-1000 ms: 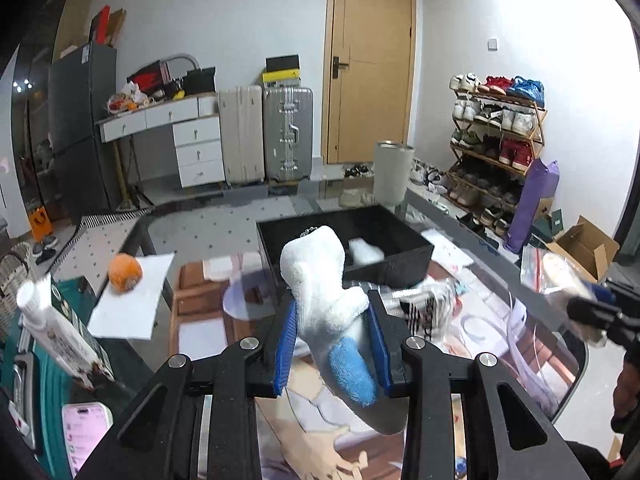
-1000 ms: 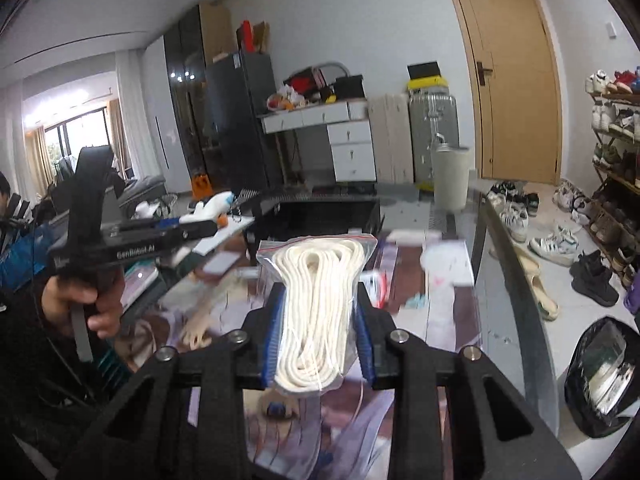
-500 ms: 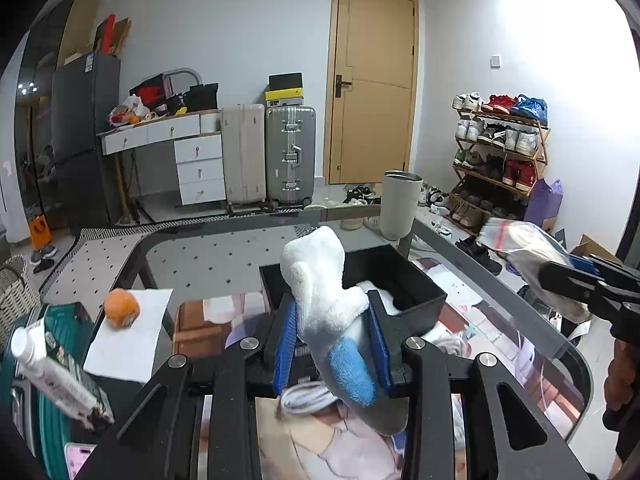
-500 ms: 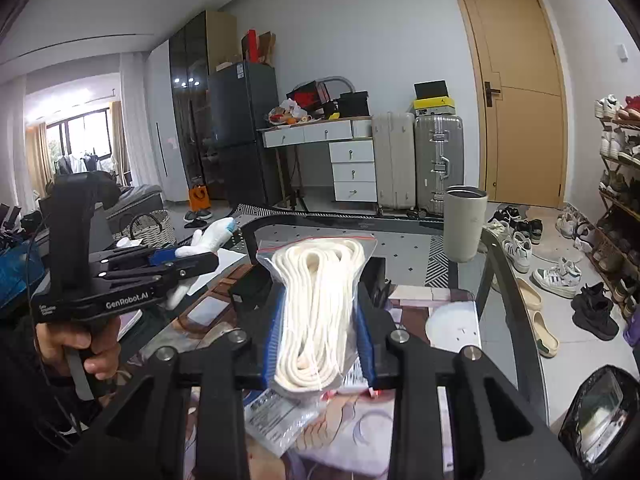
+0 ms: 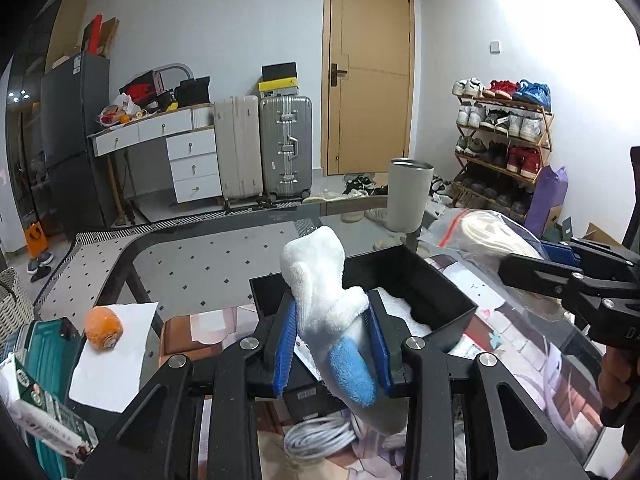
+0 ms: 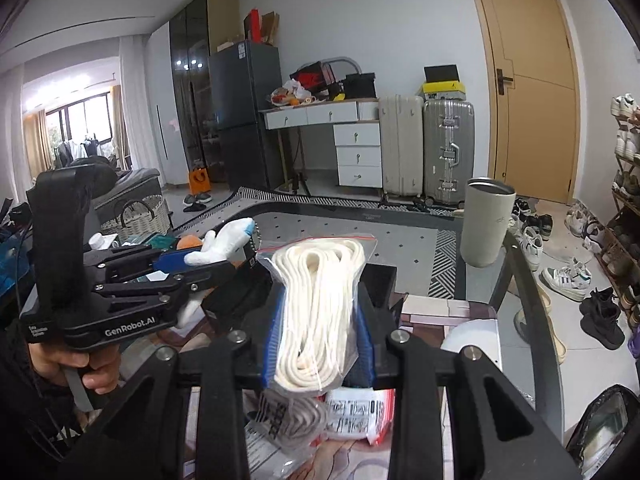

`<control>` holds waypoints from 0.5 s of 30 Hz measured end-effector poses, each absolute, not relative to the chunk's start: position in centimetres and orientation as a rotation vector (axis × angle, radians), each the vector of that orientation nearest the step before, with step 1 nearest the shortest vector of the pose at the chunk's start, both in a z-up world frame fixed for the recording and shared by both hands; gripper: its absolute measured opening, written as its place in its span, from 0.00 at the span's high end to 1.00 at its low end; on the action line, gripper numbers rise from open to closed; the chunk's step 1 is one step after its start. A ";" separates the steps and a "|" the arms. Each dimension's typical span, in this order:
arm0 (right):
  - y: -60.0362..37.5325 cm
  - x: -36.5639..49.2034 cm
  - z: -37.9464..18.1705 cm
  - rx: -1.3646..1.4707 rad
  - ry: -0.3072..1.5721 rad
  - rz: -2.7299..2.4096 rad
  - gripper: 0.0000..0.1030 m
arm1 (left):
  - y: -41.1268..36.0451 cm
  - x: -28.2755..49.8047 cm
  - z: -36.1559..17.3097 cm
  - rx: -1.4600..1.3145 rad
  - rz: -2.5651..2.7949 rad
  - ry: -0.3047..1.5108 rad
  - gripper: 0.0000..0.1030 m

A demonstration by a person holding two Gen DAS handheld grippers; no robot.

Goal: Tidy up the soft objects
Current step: 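Carry the rope bag with the right gripper while the left gripper carries the plush toy to the box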

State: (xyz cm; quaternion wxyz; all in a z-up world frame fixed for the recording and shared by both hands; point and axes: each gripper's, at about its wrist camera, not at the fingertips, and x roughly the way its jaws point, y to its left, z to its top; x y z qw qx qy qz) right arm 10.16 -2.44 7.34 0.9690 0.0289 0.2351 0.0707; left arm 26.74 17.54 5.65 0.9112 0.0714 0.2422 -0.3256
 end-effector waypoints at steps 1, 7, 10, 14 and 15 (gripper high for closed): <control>-2.5 10.7 7.1 0.055 0.485 0.144 0.69 | 17.4 27.0 5.4 0.150 -0.673 0.504 0.68; -2.7 13.5 5.4 0.041 0.541 0.151 0.69 | 16.0 29.2 4.1 0.169 -0.662 0.530 0.68; -2.7 14.7 4.9 0.028 0.565 0.157 0.69 | 15.4 30.2 3.4 0.183 -0.651 0.541 0.68; -2.4 15.9 4.4 0.002 0.580 0.164 0.69 | 14.7 31.1 2.4 0.200 -0.644 0.560 0.68; -2.4 16.1 4.3 -0.006 0.586 0.163 0.69 | 14.7 31.3 2.3 0.202 -0.643 0.563 0.68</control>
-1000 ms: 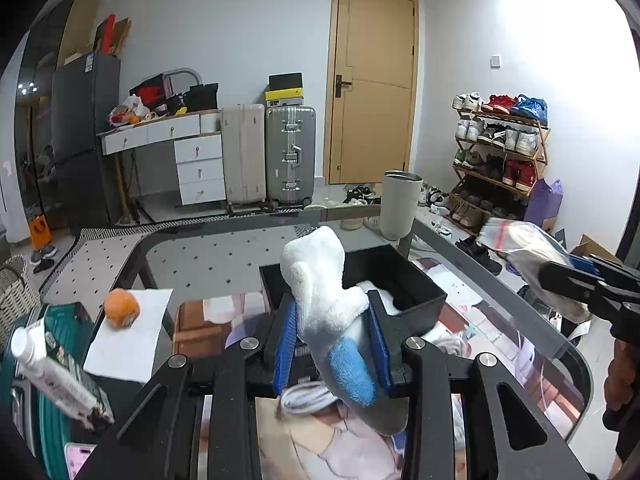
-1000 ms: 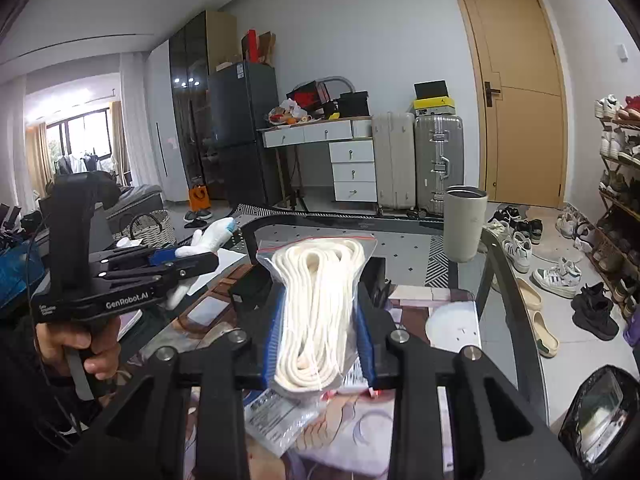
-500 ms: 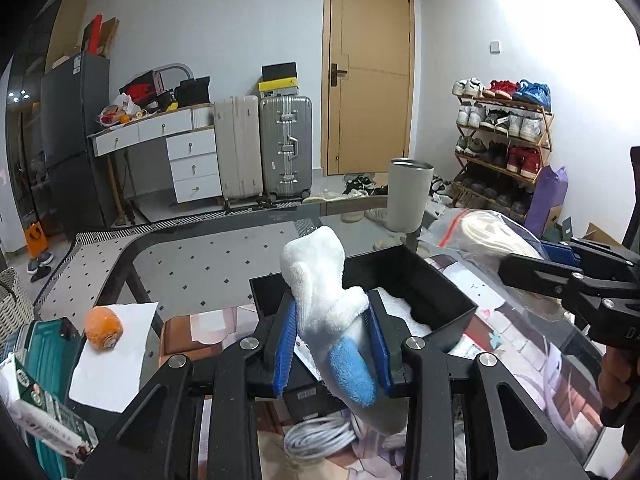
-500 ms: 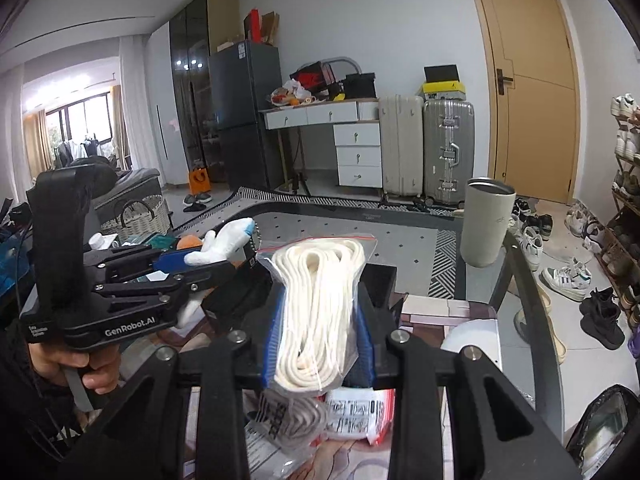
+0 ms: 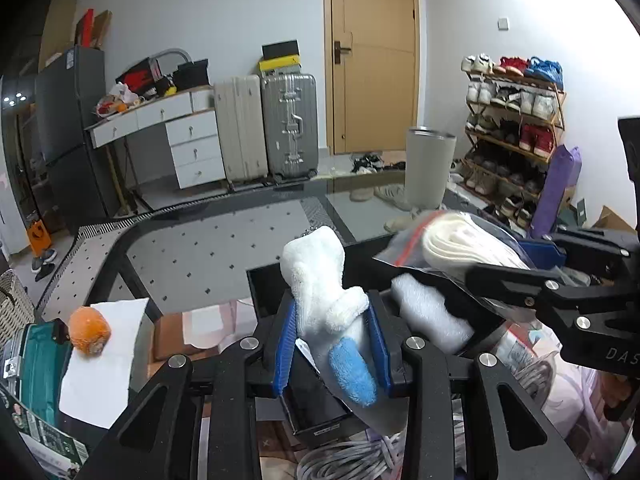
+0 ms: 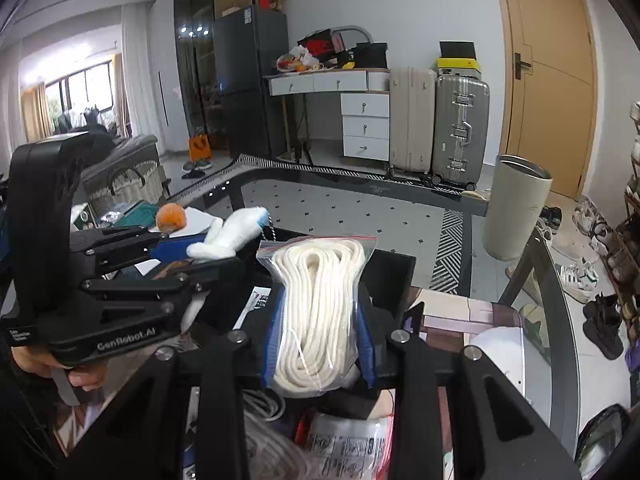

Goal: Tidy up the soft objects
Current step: 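Carry the rope bag with the right gripper while the left gripper carries the plush toy to the box, then open the right gripper over the box while the left gripper releases the plush toy inside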

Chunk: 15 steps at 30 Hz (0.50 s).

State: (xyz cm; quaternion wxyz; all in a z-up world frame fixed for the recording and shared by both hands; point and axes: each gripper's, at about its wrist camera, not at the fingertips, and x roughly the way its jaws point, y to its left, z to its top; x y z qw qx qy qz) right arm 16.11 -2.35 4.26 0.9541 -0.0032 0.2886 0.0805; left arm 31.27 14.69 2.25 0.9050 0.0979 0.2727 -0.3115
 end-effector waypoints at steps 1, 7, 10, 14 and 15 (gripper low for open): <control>-2.3 16.5 4.0 -0.016 0.593 0.163 0.69 | 14.6 31.5 2.0 0.206 -0.646 0.571 0.68; -2.3 17.8 2.8 -0.030 0.644 0.168 0.69 | 13.6 32.3 0.6 0.253 -0.670 0.607 0.68; -2.4 17.8 2.4 -0.025 0.665 0.168 0.68 | 13.4 32.5 0.5 0.254 -0.676 0.613 0.68; -2.7 17.4 2.4 -0.005 0.687 0.175 0.67 | 13.5 32.2 0.4 0.258 -0.685 0.622 0.68; -2.7 17.2 2.4 -0.002 0.690 0.175 0.67 | 13.6 32.1 0.4 0.261 -0.690 0.623 0.68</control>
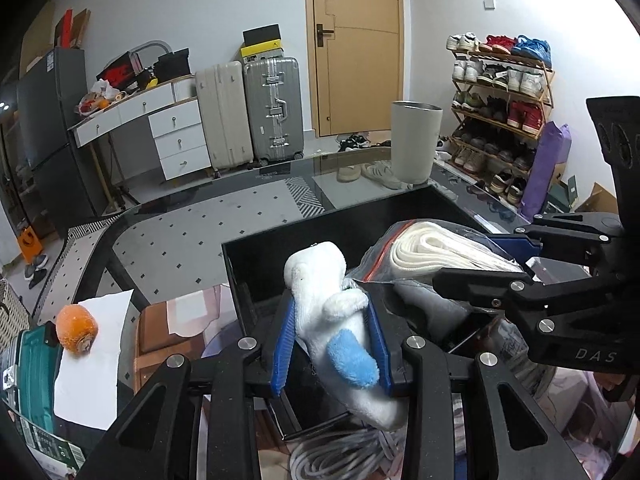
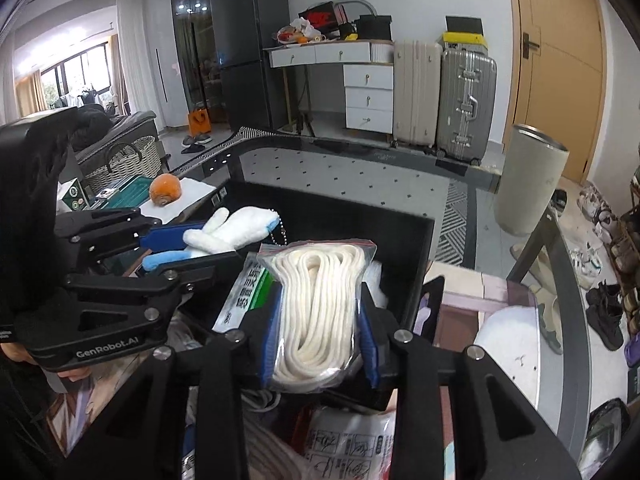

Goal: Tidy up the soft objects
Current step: 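Open the right gripper over the box while the left gripper releases the plush toy inside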

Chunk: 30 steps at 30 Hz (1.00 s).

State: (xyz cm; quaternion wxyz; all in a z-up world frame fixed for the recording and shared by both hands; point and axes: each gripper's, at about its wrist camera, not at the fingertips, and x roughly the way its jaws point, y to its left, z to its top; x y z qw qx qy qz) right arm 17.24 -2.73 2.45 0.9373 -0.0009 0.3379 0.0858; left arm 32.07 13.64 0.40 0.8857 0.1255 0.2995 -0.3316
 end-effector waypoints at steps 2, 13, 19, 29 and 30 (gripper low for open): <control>-2.4 16.7 2.4 -0.012 0.695 0.171 0.66 | 13.7 31.7 0.5 0.274 -0.695 0.624 0.68; -2.9 15.1 3.7 -0.019 0.630 0.127 0.45 | 14.6 30.7 0.9 0.282 -0.696 0.646 0.53; -3.9 12.8 5.2 0.006 0.587 0.079 0.24 | 15.3 29.9 1.9 0.239 -0.694 0.633 0.07; -4.8 7.5 5.5 0.088 0.561 0.036 0.00 | 18.7 26.8 3.5 0.122 -0.648 0.597 0.00; -4.8 7.1 5.3 0.090 0.568 0.037 0.00 | 19.2 26.5 3.5 0.106 -0.643 0.602 0.00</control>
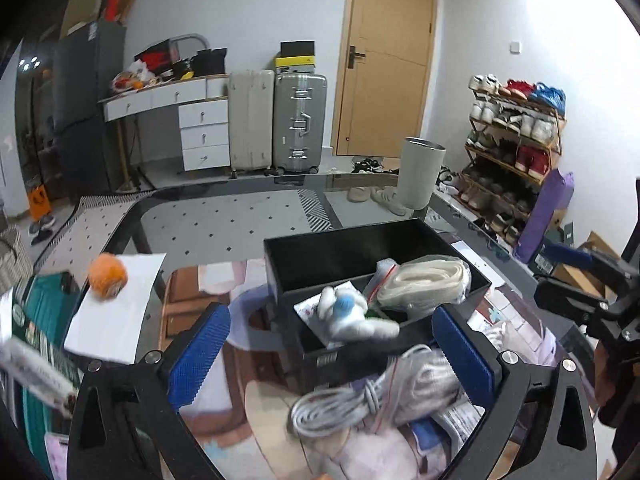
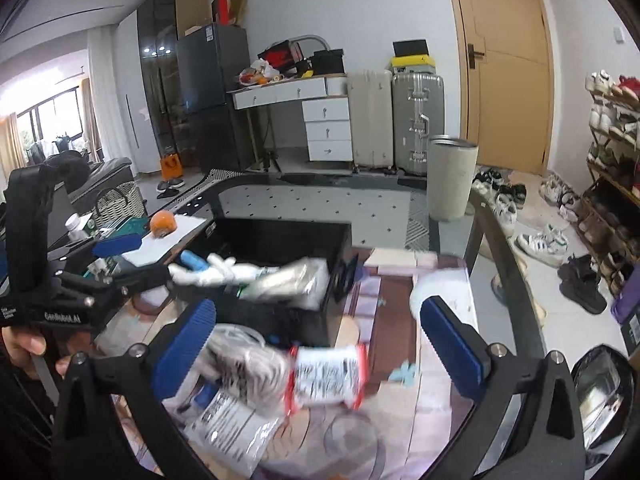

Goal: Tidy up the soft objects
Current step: 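Open the right gripper over the box while the left gripper releases the plush toy inside, then move the right gripper to the white printed paper packet while the left gripper approaches the Adidas sock bag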

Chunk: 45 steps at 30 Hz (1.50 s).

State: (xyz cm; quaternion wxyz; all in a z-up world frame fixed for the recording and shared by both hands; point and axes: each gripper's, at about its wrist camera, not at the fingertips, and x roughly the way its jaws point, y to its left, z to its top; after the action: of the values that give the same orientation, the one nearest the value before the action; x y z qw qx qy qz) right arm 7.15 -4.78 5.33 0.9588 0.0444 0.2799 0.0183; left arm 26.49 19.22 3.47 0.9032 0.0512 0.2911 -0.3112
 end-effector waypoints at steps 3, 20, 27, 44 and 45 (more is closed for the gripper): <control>-4.7 6.3 4.7 0.095 0.588 0.030 0.00 | 20.4 25.6 3.3 0.087 -0.632 0.603 0.00; -2.4 5.0 0.3 0.158 0.770 0.037 0.00 | 21.3 21.7 -0.3 0.184 -0.604 0.623 0.00; -0.4 5.9 -1.7 0.169 0.852 0.040 0.00 | 22.0 21.5 -1.0 0.166 -0.605 0.637 0.00; 1.7 7.2 -3.1 0.048 0.913 -0.117 0.00 | 22.3 22.3 -2.0 0.151 -0.592 0.687 0.00; 1.3 7.1 -3.0 0.051 0.914 -0.125 0.01 | 22.4 22.4 -2.0 0.151 -0.590 0.689 0.00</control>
State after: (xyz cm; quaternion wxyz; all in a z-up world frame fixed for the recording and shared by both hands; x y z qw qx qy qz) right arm 7.09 1.30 -3.04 0.8951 0.0247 0.4410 -0.0605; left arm 22.37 22.35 -2.02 0.8961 0.0729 0.3325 -0.2848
